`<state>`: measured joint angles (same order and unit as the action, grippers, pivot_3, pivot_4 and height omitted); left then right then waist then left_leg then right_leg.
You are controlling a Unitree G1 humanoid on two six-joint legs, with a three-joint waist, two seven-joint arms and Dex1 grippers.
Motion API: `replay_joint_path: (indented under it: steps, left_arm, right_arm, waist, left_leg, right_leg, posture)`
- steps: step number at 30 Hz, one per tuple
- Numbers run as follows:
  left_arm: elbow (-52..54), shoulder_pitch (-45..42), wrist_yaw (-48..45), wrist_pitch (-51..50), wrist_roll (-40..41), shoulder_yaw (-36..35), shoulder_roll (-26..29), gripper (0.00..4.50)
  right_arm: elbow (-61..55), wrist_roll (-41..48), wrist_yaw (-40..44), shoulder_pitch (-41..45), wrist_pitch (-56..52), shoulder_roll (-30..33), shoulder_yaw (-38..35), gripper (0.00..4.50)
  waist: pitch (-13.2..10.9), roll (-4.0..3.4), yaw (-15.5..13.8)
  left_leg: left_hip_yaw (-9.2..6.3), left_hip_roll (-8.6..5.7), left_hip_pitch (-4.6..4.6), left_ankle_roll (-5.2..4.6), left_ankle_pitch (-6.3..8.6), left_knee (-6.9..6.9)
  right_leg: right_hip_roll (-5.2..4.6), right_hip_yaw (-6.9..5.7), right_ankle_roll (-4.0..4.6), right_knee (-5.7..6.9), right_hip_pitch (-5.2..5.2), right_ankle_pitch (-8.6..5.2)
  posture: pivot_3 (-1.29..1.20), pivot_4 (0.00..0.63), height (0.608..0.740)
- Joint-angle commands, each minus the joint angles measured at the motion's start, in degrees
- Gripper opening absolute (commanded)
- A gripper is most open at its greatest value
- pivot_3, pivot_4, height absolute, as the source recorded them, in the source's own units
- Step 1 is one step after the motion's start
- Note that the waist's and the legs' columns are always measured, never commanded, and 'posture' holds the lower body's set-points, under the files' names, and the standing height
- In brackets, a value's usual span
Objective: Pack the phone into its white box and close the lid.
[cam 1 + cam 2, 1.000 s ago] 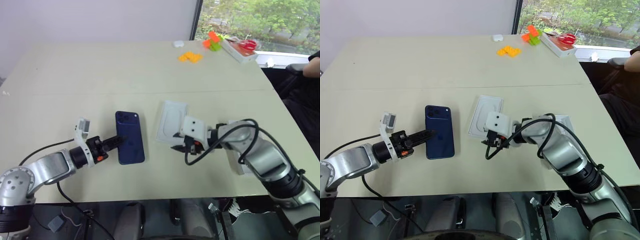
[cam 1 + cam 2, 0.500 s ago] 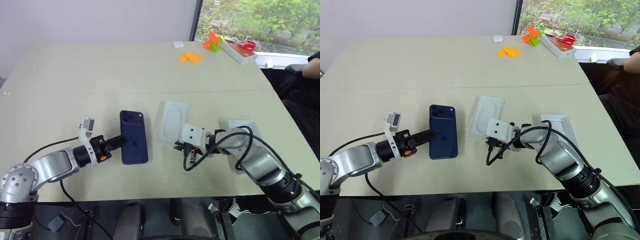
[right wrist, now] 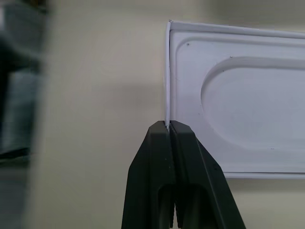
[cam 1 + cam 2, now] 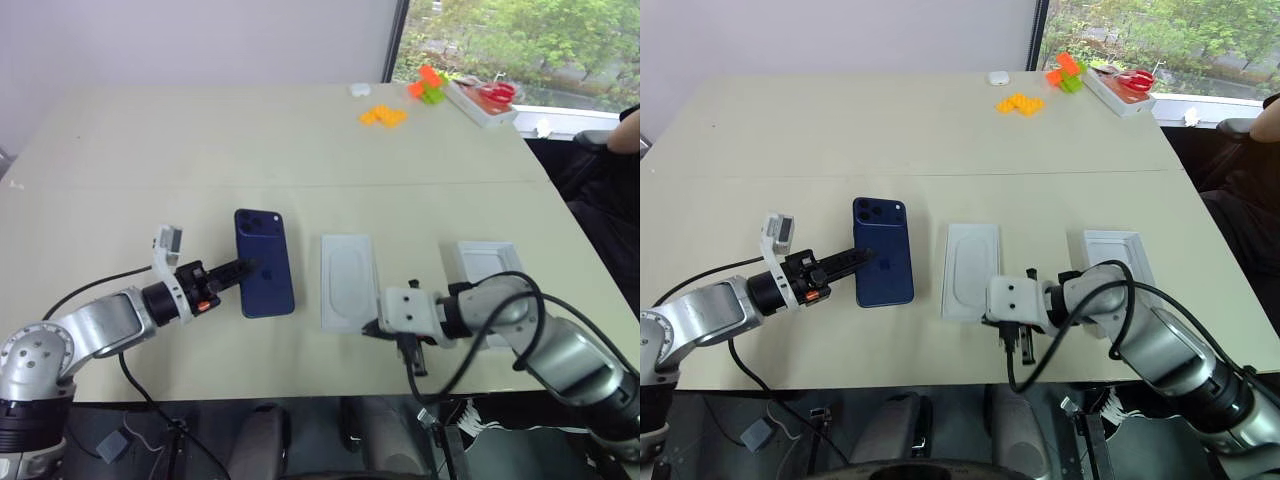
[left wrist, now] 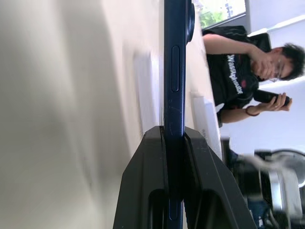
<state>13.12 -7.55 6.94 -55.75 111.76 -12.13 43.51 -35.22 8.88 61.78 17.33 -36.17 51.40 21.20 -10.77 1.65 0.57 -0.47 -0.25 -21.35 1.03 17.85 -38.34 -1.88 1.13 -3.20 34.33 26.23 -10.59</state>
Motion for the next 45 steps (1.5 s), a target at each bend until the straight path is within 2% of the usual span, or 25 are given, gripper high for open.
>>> replay_joint_path:
  steps: [1,5,8,12,19,22,30,45]
  left_arm:
    - [2.43,-2.15,-0.15,0.24,1.24,0.31,-1.16,0.00]
    - [3.48,-3.47,1.07,-0.08,1.24,2.23,-2.21,0.00]
    - [4.47,-4.67,3.07,0.05,1.24,4.38,-4.01,0.00]
    - [4.04,-5.59,5.95,0.23,1.24,5.28,-6.82,0.00]
    - [5.28,-8.25,15.73,0.23,1.24,9.87,-15.50,0.00]
    - [5.81,-8.93,20.26,1.08,1.24,10.50,-19.52,0.00]
    - [4.34,-10.10,30.66,0.67,1.24,11.27,-25.85,0.00]
    - [0.24,-13.09,35.03,-3.75,1.24,12.56,-27.80,0.00]
  right_arm:
    - [-3.11,0.08,-0.75,-1.29,0.79,0.89,-1.60,0.02]
    - [-2.66,0.59,-1.78,-1.17,-0.58,0.00,-1.70,0.02]
    - [-2.20,1.73,-2.09,-0.36,-2.26,-0.83,-1.74,0.93]
    - [-3.15,2.30,-2.50,-0.36,-1.21,-0.73,-3.33,2.89]
    - [-4.37,8.80,-1.27,-0.49,-3.46,0.55,-11.26,2.89]
    - [-3.80,9.28,-1.75,-0.36,-3.64,0.82,-11.94,2.89]
    - [-2.34,9.15,-2.54,0.10,-3.39,1.17,-12.07,2.89]
    - [-1.39,8.68,-3.54,1.01,-3.28,0.80,-10.83,2.89]
  waist:
    - [0.01,0.03,0.10]
    - [0.01,0.03,0.05]
    - [0.01,0.04,-0.02]
    - [0.01,0.05,-0.05]
    - [0.00,0.07,-0.26]
    - [0.00,0.11,-0.28]
    - [0.00,0.11,-0.20]
    - [0.00,0.11,-0.93]
  left_leg:
    - [0.01,0.00,0.02,0.02,-0.01,-0.02]
    - [0.03,-0.01,0.05,0.17,-0.11,-0.05]
    - [0.04,0.01,0.05,0.27,-0.16,-0.05]
    - [0.04,0.00,0.07,0.33,-0.21,-0.06]
    - [-0.02,0.02,0.00,0.26,-0.16,-0.77]
    - [0.01,0.00,0.18,0.25,-0.16,-0.82]
    - [-0.01,-0.01,0.18,0.22,-0.14,-0.81]
    - [0.00,-0.04,0.18,0.22,-0.14,-0.81]
  right_leg:
    - [0.00,0.00,0.08,0.02,-0.03,-0.04]
    - [0.09,0.01,0.20,0.05,-0.05,0.05]
    - [0.18,-0.02,0.26,0.10,-0.06,0.08]
    - [0.21,-0.02,0.29,0.17,-0.06,0.11]
    - [0.17,-0.02,0.29,0.60,-0.13,0.11]
    - [0.14,-0.02,0.29,0.63,-0.38,0.09]
    - [0.23,-0.03,0.28,0.67,-0.37,0.09]
    - [0.23,-0.03,0.29,0.66,-0.37,0.08]
  posture:
    - [0.00,0.150,0.726]
    - [0.00,0.150,0.726]
    - [0.00,0.150,0.726]
    - [0.00,0.150,0.726]
    - [0.00,0.150,0.726]
    - [0.00,0.150,0.726]
    - [0.00,0.150,0.726]
    - [0.00,0.150,0.726]
